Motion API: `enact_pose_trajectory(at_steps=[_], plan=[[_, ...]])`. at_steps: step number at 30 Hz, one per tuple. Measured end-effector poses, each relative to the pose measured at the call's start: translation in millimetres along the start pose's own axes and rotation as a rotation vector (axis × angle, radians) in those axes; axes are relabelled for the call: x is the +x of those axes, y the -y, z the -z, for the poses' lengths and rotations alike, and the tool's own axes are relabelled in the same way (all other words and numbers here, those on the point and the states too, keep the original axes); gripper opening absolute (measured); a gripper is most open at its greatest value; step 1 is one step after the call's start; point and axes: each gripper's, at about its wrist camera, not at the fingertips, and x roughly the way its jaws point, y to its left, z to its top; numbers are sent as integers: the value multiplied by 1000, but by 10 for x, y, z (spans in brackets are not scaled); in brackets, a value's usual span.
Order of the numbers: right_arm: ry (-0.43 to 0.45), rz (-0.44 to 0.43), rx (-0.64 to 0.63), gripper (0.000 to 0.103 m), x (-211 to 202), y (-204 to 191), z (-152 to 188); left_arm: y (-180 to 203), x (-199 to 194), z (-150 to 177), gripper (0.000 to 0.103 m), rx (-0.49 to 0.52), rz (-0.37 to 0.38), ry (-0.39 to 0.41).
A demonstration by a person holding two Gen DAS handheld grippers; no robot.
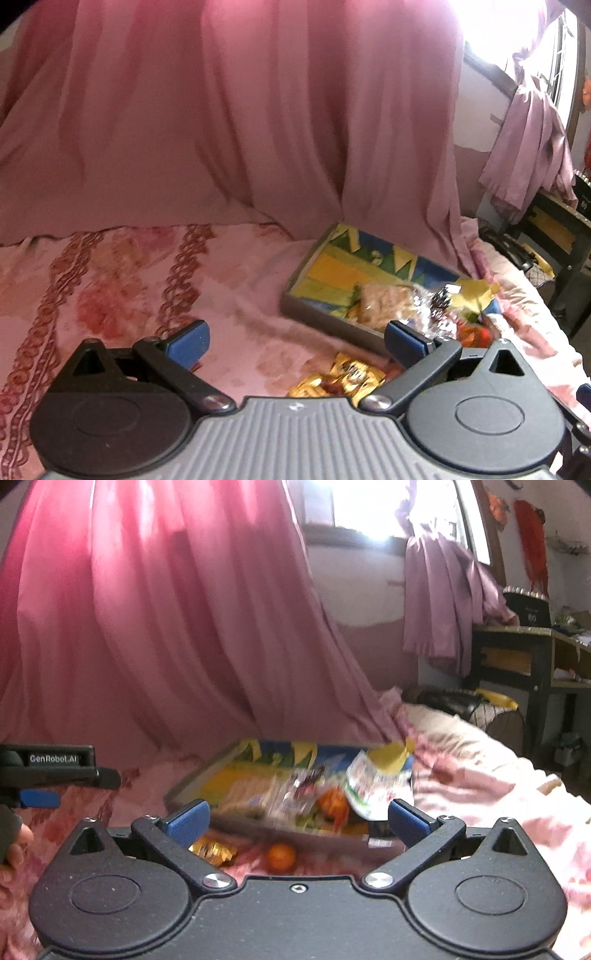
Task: Organize snacks
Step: 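Pull both tools back from the tray toward the remaining snacks, then move the left tool to the gold pack while the right tool approaches the orange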
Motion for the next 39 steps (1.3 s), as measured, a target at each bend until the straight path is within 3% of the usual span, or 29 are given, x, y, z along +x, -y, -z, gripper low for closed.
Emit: enact_pose_trajectory(at_steps=[18,28,39], plan=[[-225,24,-8,102,-27,-273,389,-252,-3,545,102,164,-16,-131],[-309,29,-33,102,84,-319,486,-270,93,661,102,273,-13,-172],[-362,45,-38,102,186,-326,547,-296,187,682,102,296,-16,-191]])
